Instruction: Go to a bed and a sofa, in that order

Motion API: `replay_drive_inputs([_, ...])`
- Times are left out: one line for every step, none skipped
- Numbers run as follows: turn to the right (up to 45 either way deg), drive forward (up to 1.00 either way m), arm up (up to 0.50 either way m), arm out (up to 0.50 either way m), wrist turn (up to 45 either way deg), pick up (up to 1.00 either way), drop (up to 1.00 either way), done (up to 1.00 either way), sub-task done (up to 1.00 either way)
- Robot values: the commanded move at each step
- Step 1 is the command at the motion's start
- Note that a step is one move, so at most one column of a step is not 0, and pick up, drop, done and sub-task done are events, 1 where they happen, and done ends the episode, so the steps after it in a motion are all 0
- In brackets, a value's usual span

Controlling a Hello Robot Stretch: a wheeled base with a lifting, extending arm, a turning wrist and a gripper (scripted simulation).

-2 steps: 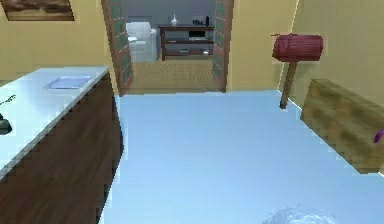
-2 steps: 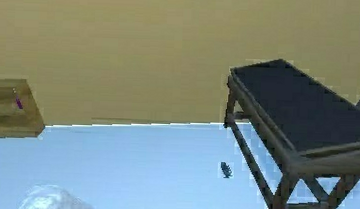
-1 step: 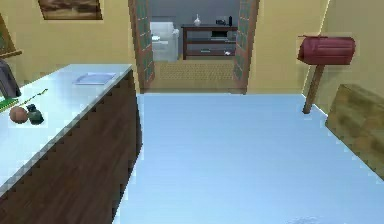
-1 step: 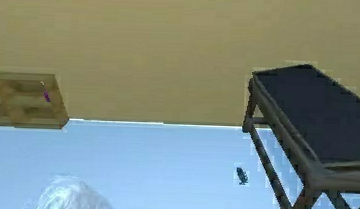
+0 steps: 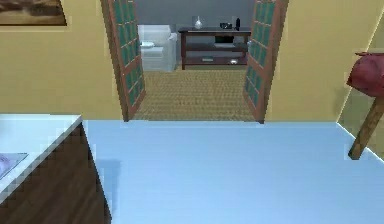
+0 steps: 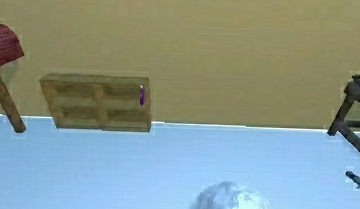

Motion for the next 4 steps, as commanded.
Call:
replay_drive_inputs([-3.0,0.00,0.00,0.00,0.0,0.00,0.00,0.00,0.00])
replay_drive_inputs([0.0,0.20,0.00,0.00,0.0,0.00,0.00,0.00,0.00])
replay_drive_inputs([3.0,0.00,0.00,0.00,0.0,0.00,0.00,0.00,0.00])
replay_drive_inputs([0.0,1.00,0.00,0.00,0.0,0.00,0.00,0.00,0.00])
